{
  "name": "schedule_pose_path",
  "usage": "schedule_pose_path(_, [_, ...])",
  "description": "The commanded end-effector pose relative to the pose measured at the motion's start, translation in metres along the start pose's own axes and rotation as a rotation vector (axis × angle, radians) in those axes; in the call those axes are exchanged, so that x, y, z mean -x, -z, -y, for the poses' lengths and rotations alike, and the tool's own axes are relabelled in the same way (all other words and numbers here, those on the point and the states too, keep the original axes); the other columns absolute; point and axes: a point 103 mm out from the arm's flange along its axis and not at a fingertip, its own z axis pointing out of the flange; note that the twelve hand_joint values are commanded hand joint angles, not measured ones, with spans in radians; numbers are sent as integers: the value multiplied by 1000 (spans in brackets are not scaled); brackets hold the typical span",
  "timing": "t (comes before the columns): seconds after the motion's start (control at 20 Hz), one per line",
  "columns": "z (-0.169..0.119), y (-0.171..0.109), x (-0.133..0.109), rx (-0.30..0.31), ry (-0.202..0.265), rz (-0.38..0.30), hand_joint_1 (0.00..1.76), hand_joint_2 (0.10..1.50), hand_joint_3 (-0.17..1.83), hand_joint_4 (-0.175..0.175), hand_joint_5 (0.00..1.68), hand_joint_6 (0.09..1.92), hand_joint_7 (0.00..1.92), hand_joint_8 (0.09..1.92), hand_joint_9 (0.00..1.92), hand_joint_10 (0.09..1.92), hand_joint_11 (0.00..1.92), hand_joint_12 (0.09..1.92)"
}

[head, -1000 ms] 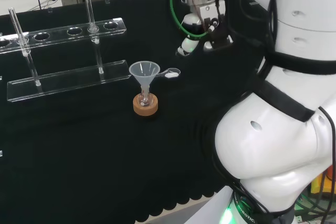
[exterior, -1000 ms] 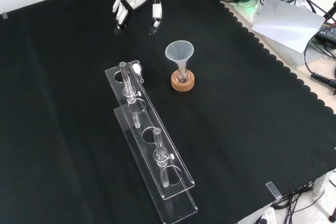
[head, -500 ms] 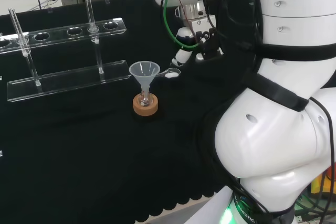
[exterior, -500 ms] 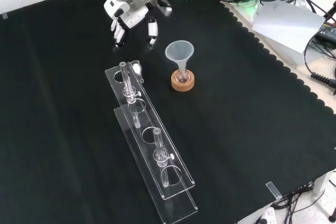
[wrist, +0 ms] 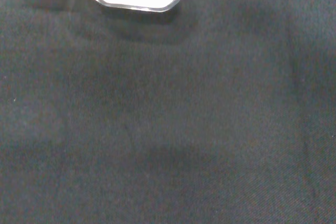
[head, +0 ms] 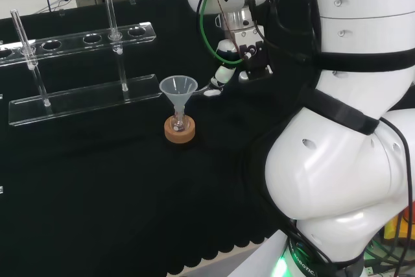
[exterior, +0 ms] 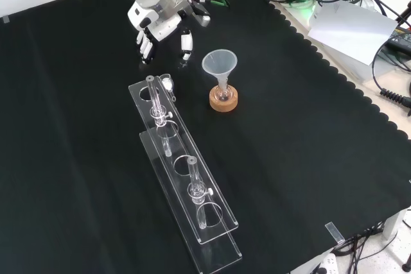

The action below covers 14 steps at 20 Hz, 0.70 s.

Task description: Pick up the weighing funnel.

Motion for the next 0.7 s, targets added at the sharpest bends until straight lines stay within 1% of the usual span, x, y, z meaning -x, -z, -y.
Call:
schedule_pose_path(0.05, [-2, -18, -5, -15, -1, -7, 773, 641, 560, -64, 567, 87, 532, 671, 823, 521, 511, 1293])
schedule_pose_path(0.25, [-4, -23, -8, -19, 2, -10, 776, 639, 565, -64, 572, 87, 533, 672, 824, 519, 511, 1293])
schedule_pose_path(0.7, [-7, -27, -8, -25, 5, -6, 785, 633, 575, -64, 575, 87, 531, 672, 824, 517, 512, 1292])
